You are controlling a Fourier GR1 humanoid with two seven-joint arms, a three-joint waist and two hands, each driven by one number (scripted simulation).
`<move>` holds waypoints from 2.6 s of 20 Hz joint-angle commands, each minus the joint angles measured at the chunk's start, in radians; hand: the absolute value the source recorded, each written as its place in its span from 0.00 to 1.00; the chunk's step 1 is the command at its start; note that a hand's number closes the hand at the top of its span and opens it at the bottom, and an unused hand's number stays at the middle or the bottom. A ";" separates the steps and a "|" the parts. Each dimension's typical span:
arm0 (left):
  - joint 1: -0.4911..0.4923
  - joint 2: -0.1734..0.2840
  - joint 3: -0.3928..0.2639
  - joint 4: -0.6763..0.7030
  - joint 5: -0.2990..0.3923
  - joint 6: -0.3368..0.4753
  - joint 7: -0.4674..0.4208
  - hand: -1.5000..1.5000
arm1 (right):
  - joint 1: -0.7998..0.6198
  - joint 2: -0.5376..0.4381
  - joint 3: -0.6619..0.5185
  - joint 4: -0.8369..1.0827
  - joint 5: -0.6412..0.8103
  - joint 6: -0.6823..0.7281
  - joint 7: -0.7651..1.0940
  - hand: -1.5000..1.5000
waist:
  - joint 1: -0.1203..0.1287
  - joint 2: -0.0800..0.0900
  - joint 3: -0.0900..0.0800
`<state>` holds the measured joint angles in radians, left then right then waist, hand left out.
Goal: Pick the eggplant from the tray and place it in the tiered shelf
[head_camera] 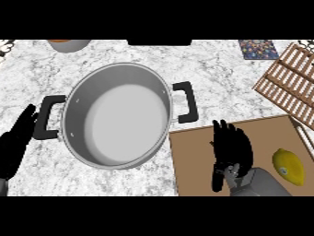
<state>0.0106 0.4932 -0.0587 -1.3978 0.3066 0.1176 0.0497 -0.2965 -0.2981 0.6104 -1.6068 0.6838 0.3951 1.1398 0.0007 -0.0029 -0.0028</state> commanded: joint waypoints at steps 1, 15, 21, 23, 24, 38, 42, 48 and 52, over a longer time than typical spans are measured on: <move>0.026 0.048 0.026 -0.084 0.024 -0.022 0.064 0.50 | 0.013 0.024 0.002 0.030 0.003 0.128 0.188 0.00 | 0.010 -0.002 0.003; 0.025 -0.043 0.036 0.020 -0.042 -0.037 -0.044 0.50 | 0.039 0.006 -0.109 0.090 0.099 0.162 0.025 0.00 | 0.003 0.003 0.002; 0.046 -0.045 0.055 -0.055 -0.054 -0.041 -0.005 0.50 | 0.084 0.043 -0.123 0.098 0.171 0.167 0.002 0.00 | 0.003 0.002 0.003; 0.018 -0.059 0.048 -0.047 -0.074 -0.018 0.045 0.50 | 0.126 0.060 -0.124 0.130 0.204 0.100 -0.040 0.00 | 0.000 0.002 0.003; 0.017 -0.051 0.073 -0.012 -0.061 -0.048 0.004 0.50 | 0.065 0.032 -0.188 0.169 0.177 0.155 -0.075 0.00 | 0.002 0.003 0.003; -0.006 -0.064 0.119 -0.021 -0.087 -0.083 0.054 0.50 | 0.154 0.055 -0.122 0.112 0.364 0.100 -0.182 1.00 | 0.000 0.002 0.003; 0.007 -0.098 0.097 -0.022 -0.118 -0.070 0.049 0.50 | 0.134 0.001 -0.233 0.041 0.364 -0.007 -0.274 1.00 | -0.003 0.002 0.003; 0.021 -0.118 0.094 -0.027 -0.124 -0.064 0.023 0.50 | 0.054 -0.026 -0.460 0.030 0.293 -0.225 -0.395 1.00 | 0.002 0.003 0.004; 0.010 -0.062 0.152 0.053 -0.094 -0.150 -0.008 0.50 | 0.108 -0.081 -0.514 -0.132 0.266 -0.186 -0.402 1.00 | -0.009 0.001 0.002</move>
<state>0.0268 0.3942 0.0554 -1.3909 0.1897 0.0280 0.0562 -0.2067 -0.3406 0.1640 -1.6390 0.9760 0.2127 0.7546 -0.0047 -0.0021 -0.0002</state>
